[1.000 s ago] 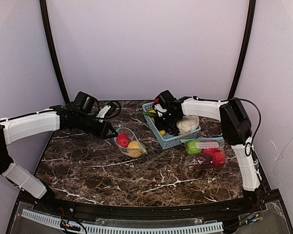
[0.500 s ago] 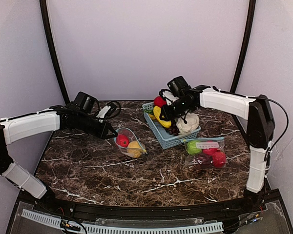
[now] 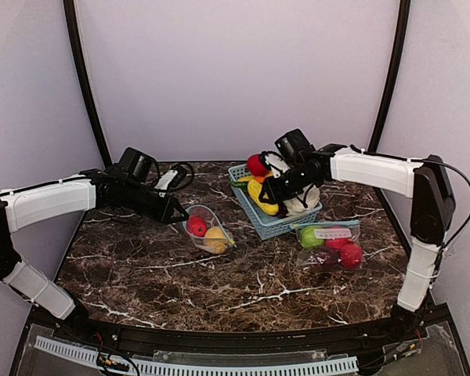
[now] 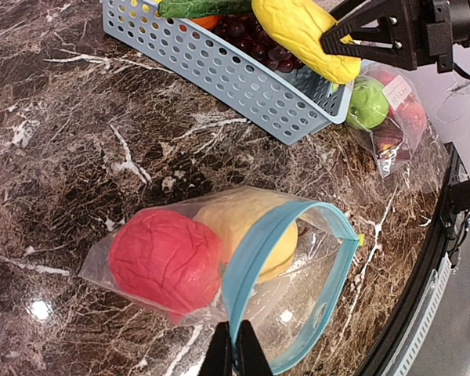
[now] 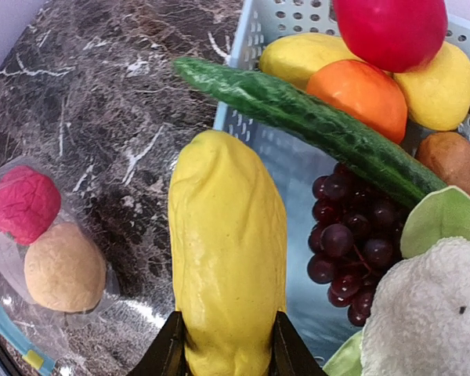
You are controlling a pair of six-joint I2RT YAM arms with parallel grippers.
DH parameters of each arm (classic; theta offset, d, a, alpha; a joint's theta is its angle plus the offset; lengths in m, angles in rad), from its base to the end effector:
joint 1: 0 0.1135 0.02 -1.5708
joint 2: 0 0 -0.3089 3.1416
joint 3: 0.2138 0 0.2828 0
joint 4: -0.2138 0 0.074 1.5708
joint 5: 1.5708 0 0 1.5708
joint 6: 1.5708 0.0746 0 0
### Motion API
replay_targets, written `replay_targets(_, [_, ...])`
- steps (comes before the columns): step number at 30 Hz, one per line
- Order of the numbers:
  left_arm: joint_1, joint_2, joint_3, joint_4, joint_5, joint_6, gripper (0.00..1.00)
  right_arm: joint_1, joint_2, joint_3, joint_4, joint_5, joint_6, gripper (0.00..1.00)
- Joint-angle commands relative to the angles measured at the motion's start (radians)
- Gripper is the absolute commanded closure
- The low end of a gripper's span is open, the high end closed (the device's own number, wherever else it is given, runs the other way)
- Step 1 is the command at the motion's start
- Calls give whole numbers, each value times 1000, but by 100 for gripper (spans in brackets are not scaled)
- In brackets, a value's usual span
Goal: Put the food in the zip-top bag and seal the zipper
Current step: Pick up the fake fruit from the bin, then place the fake fruit in the zipper food storage bag.
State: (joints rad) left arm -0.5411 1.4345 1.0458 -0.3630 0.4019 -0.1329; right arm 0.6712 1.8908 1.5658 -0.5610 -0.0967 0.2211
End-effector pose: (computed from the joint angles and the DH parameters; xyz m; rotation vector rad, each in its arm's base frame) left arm 0.2942 -0.2108 0.2729 0.6876 2.2849 -0.7981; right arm 0.3808 0.3116 0.2605 -0.6045 2.4458 0.4974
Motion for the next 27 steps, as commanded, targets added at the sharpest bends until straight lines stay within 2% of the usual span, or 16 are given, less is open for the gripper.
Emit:
replay_targets(1, [4,-32,-23,7,41,16,99,57,-141,-71,117,-88,-37,89])
replay_targets(8, [4,-20,-26,20,78,1,99,204,-244,-197,331,-143,-86,88])
replay_targets(15, [4,-23,-28,20,74,1,99,306,-190,-260,569,-132,-90,88])
replay_targets(27, [4,-26,-27,21,77,1,99,353,-119,-395,893,-68,-72,88])
